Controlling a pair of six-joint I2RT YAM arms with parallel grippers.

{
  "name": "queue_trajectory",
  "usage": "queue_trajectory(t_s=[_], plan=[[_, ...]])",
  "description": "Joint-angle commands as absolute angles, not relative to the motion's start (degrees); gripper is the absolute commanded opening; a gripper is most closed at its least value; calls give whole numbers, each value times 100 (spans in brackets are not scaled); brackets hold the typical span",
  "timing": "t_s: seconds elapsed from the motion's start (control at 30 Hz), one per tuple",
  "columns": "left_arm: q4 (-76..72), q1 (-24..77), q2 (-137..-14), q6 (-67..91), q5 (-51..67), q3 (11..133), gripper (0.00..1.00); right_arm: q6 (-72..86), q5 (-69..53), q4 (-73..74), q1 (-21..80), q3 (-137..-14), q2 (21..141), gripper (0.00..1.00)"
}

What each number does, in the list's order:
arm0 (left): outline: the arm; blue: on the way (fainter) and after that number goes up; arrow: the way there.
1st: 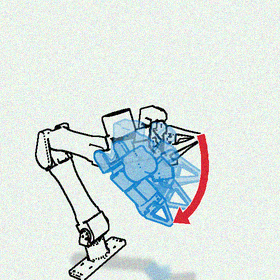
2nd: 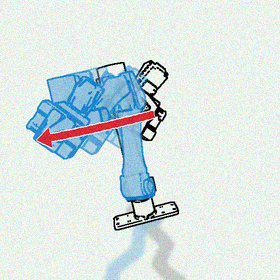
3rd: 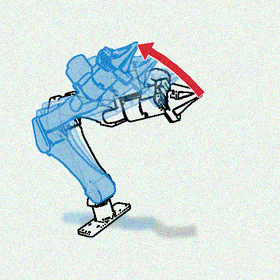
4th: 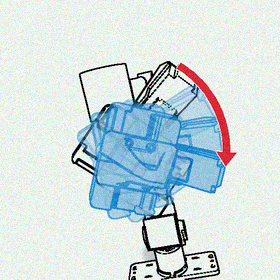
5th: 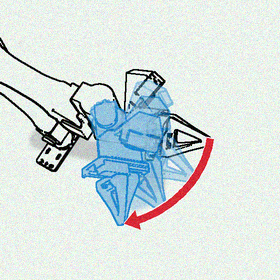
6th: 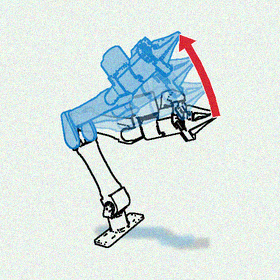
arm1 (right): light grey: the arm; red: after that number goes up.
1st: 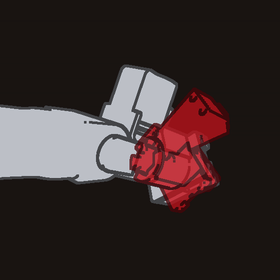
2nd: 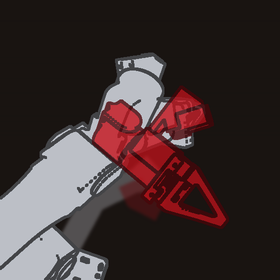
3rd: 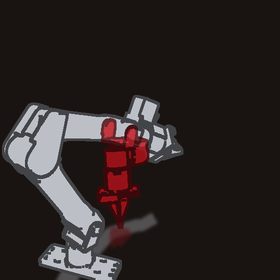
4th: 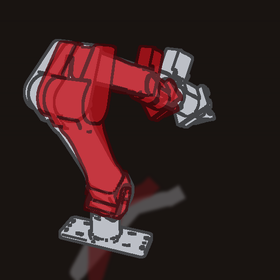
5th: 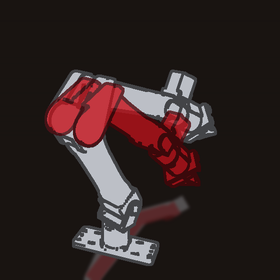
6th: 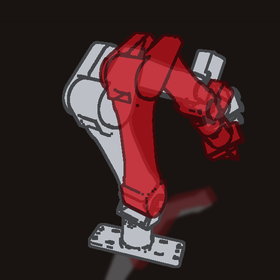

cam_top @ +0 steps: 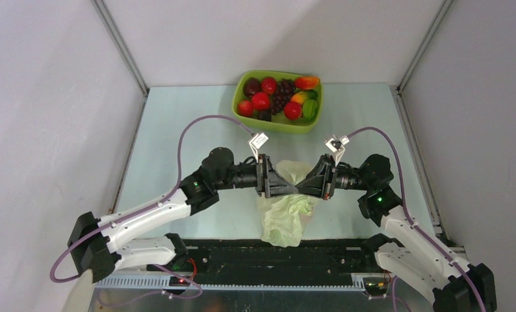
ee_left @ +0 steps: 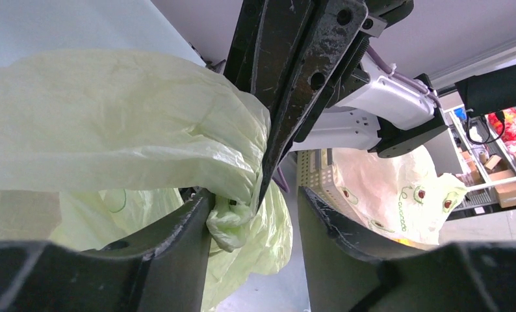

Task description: Place the fake fruits into the plastic bag and tie a complex knot

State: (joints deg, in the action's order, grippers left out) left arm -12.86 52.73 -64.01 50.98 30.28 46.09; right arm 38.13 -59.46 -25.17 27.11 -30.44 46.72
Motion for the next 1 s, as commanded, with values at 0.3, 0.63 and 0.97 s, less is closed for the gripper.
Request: queue_trajectory(t_s=[0.3, 0.63, 0.97], plan=[[-1686, 5234, -5954, 5371, 2555, 4268, 39, 3724, -5997, -2505, 2770, -3068, 4593, 0], [-1925, 5065, -5686, 5602, 2269, 4006, 33, 3683, -6001, -2448, 2834, -3067, 4634, 0], [-1885, 5065, -5850, 5610, 2573, 4045, 30, 3700, -5994, -2463, 2865, -3067, 4689, 0]])
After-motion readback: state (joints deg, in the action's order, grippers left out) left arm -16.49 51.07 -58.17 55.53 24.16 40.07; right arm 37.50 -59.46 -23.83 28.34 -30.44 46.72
